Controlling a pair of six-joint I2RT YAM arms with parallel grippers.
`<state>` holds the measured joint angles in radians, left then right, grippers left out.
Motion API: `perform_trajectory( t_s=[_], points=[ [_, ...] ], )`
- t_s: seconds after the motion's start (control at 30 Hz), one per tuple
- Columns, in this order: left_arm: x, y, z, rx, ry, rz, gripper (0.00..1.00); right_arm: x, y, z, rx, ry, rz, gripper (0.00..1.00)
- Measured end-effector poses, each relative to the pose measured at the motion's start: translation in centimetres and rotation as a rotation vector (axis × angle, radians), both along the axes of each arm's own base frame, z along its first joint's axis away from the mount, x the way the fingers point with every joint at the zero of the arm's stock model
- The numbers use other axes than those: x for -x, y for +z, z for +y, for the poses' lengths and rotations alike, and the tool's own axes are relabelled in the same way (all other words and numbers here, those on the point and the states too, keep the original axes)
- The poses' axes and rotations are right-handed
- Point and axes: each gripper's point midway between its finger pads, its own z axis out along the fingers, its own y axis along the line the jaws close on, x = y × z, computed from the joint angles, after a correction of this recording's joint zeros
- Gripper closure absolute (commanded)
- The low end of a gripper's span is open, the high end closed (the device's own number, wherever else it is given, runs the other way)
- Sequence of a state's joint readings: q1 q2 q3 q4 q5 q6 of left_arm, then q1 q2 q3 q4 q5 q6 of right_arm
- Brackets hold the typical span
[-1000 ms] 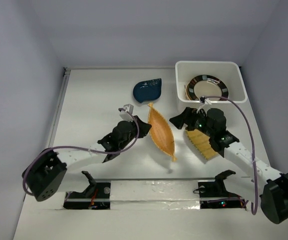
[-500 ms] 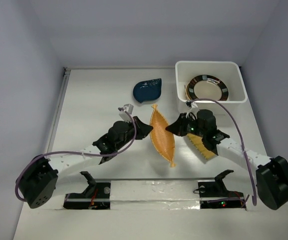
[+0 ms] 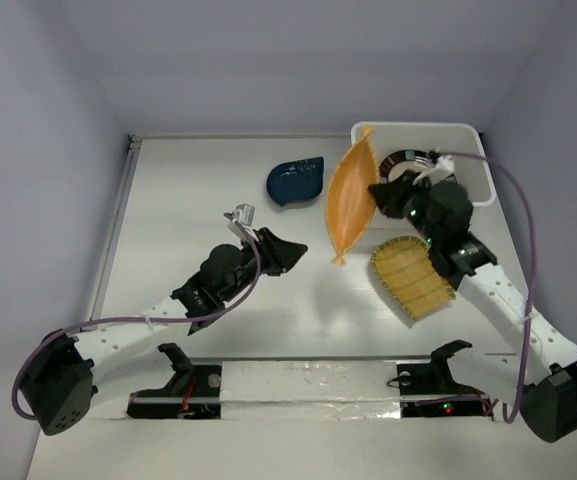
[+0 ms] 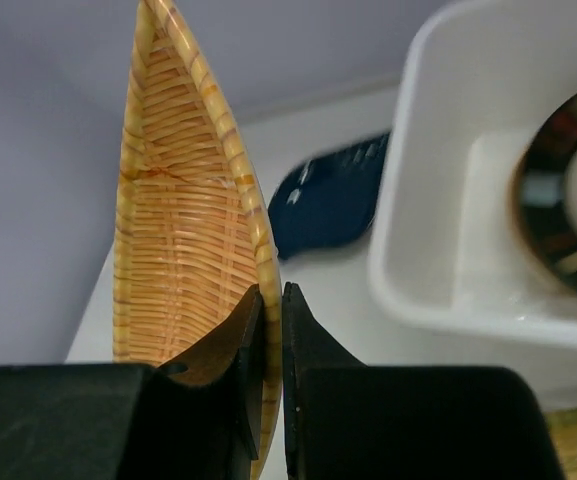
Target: Place the plates into the plastic bin on the countertop
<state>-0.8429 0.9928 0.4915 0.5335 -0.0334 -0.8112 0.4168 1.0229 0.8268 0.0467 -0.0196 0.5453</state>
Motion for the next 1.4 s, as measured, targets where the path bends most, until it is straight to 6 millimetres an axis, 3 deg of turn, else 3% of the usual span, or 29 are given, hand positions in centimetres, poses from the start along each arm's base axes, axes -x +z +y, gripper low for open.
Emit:
perform_trajectory(
  t_s=[0.1, 0.2, 0.3, 0.43, 0.6, 0.73, 0.9, 1.07, 1.13, 1.3, 1.4],
  points=[
    [0.0, -1.4, -0.8, -0.006, -0.013, 0.03, 0.71, -3.4, 5.6, -5.1, -0.015, -0.186, -0.093, 1.0],
    [0.6, -4.7, -2.8, -0.072, -0.06, 0.089, 0.67, -6.5, 7.9, -10.6, -0.015, -0.364, -0.119, 1.0],
    [1.7, -8.4, -5.7, -0.163, -0.136, 0.156, 0.63, -8.9, 6.6, -14.8, -0.006, -0.482, -0.064, 1.0],
    [2.2, -11.0, -9.9, -0.227, -0.214, 0.193, 0.56, -11.8, 1.6, -18.5, -0.002, -0.569, 0.084, 1.0],
    [2.3, -12.6, -13.9, -0.232, -0.276, 0.205, 0.4, -14.1, -4.2, -19.8, -0.027, -0.567, 0.252, 1.0],
    [2.5, -13.8, -15.7, -0.232, -0.305, 0.225, 0.37, -15.1, -7.4, -19.4, -0.053, -0.541, 0.336, 1.0],
    [2.8, -14.7, -18.1, -0.239, -0.334, 0.231, 0.37, -15.7, -10.3, -19.1, -0.083, -0.526, 0.41, 0.91],
    [3.1, -15.7, -20.7, -0.243, -0.355, 0.232, 0.38, -16.0, -11.3, -19.5, -0.093, -0.538, 0.434, 0.84],
    [3.0, -16.5, -21.3, -0.249, -0.353, 0.241, 0.38, -16.1, -11.4, -19.6, -0.086, -0.538, 0.434, 0.76],
    [2.6, -17.2, -22.2, -0.232, -0.328, 0.251, 0.41, -16.2, -11.4, -20.0, -0.057, -0.543, 0.428, 0.55],
    [2.1, -17.3, -22.3, -0.214, -0.293, 0.254, 0.45, -16.1, -11.5, -20.2, -0.038, -0.547, 0.428, 0.54]
  ],
)
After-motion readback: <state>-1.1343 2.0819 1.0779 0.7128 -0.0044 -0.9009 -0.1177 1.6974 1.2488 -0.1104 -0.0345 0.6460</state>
